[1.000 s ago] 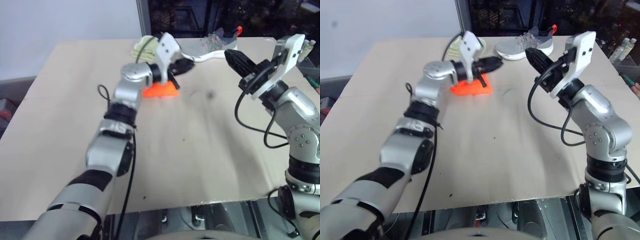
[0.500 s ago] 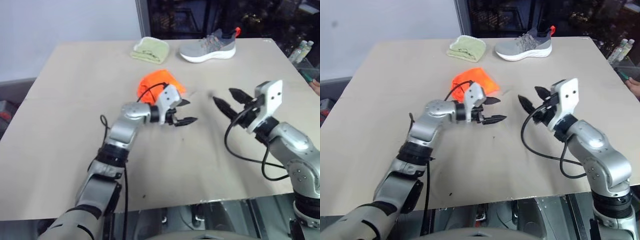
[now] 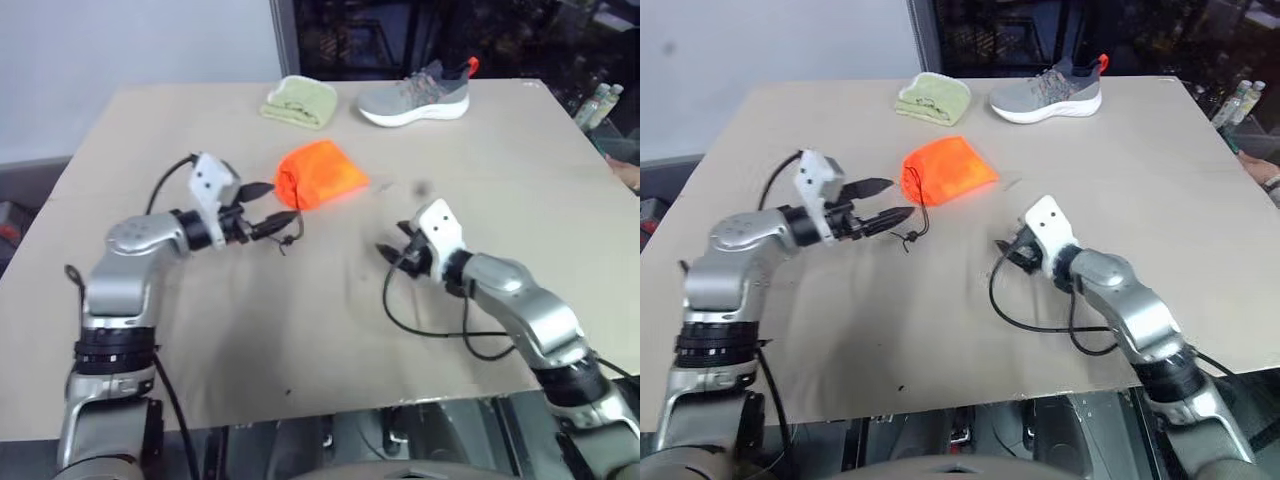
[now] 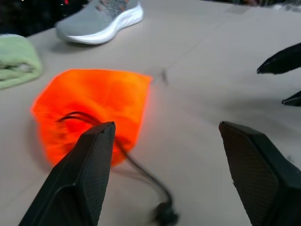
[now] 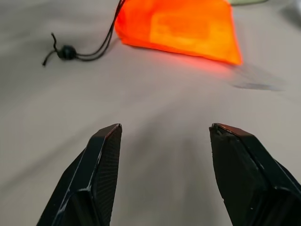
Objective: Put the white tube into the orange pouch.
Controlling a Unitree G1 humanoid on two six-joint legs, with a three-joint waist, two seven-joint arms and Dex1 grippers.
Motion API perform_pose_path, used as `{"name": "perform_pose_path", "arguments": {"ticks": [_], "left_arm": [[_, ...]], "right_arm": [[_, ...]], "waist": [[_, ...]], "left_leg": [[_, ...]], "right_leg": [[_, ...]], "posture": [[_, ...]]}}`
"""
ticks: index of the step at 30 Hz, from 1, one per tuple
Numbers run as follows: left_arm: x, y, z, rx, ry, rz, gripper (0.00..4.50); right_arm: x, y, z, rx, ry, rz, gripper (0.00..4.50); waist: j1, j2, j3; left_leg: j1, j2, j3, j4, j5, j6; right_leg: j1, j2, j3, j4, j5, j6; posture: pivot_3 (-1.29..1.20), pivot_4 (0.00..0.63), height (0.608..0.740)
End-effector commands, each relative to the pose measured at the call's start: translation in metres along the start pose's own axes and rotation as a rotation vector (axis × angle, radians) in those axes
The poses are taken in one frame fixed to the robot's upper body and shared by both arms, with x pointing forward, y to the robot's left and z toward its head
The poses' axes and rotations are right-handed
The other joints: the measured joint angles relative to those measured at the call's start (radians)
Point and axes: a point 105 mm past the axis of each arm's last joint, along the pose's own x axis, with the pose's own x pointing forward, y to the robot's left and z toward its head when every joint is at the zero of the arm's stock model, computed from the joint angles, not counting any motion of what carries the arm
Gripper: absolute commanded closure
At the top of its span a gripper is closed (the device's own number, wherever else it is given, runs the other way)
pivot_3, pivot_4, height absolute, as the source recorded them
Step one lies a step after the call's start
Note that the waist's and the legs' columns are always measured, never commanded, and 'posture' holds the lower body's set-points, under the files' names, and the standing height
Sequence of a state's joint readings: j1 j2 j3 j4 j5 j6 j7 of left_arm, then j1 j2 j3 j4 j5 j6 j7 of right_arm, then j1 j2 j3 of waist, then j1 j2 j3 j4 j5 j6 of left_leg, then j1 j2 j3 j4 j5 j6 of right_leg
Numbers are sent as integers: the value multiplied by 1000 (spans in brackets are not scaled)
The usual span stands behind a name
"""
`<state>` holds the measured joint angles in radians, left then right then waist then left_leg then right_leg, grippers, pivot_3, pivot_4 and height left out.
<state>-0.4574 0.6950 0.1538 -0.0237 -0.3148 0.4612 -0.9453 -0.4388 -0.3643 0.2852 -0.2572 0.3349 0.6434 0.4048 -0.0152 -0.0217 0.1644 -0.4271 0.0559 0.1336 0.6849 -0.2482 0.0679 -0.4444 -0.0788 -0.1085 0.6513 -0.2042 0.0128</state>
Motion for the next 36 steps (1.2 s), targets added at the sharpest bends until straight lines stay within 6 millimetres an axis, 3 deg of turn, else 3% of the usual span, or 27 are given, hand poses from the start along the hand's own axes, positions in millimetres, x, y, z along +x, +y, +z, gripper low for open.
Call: {"name": "perform_pose_path", "arguments": {"ticks": [1, 5, 10, 14, 19, 24, 28, 33, 36], "left_arm": [[-17, 18, -17, 51, 99, 102, 855], [-24, 21, -38, 82, 195, 135, 855], [-23, 16, -48, 104, 245, 124, 855], [-7, -5, -53, 52, 235, -6, 855], [3, -10, -50, -28, 217, -66, 855], [12, -7, -64, -2, 282, -58, 855], [18, -12, -66, -8, 274, -88, 2052], [26, -15, -60, -30, 225, -112, 4433], [25, -12, -46, -76, 158, -124, 4433]], "right_arm": [[17, 17, 10, -15, -29, 80, 1511], [34, 24, 9, -15, -27, 102, 1511], [39, 28, 13, 2, -45, 121, 1511], [37, 29, 12, -1, -43, 117, 1511], [33, 26, 10, -5, -38, 102, 1511], [30, 23, 10, -5, -38, 81, 1511], [29, 22, 11, -6, -42, 68, 1465], [28, 19, 15, -47, -67, 53, 1465], [30, 22, 22, -132, -93, 71, 1465]], "waist": [[-1, 0, 0], [5, 0, 0], [5, 0, -1], [3, 0, -1], [1, 0, -1], [1, 0, -1], [2, -1, -1], [3, -1, -1], [2, -1, -1]], "left_leg": [[0, 0, 0, 0, 0, 0], [-1, 0, 0, -1, 0, -1], [-3, -1, -1, 0, 0, -1], [-3, 0, -1, -1, 0, -1], [-3, 0, -1, 0, 0, -1], [-2, 0, -1, 0, 0, -1], [-2, 0, -1, 0, 0, -1], [-2, -1, -1, 0, 0, -1], [-2, -1, -1, 0, 0, -1]], "right_leg": [[0, 0, 0, 0, 0, 0], [0, 0, -1, 0, 0, 0], [-1, -2, -2, -2, 0, 0], [-1, -1, -2, -1, 0, -1], [-1, -1, -2, 0, 0, 0], [-1, -1, -2, 1, 0, 0], [-1, -1, -2, 1, 0, 0], [-1, -1, -2, 1, 0, 0], [-1, -1, -2, 1, 0, 0]], "posture": [[0, 150, 740], [0, 150, 740], [0, 150, 740], [0, 150, 740], [0, 150, 740], [0, 150, 740], [0, 150, 740], [0, 150, 740], [0, 150, 740]]}}
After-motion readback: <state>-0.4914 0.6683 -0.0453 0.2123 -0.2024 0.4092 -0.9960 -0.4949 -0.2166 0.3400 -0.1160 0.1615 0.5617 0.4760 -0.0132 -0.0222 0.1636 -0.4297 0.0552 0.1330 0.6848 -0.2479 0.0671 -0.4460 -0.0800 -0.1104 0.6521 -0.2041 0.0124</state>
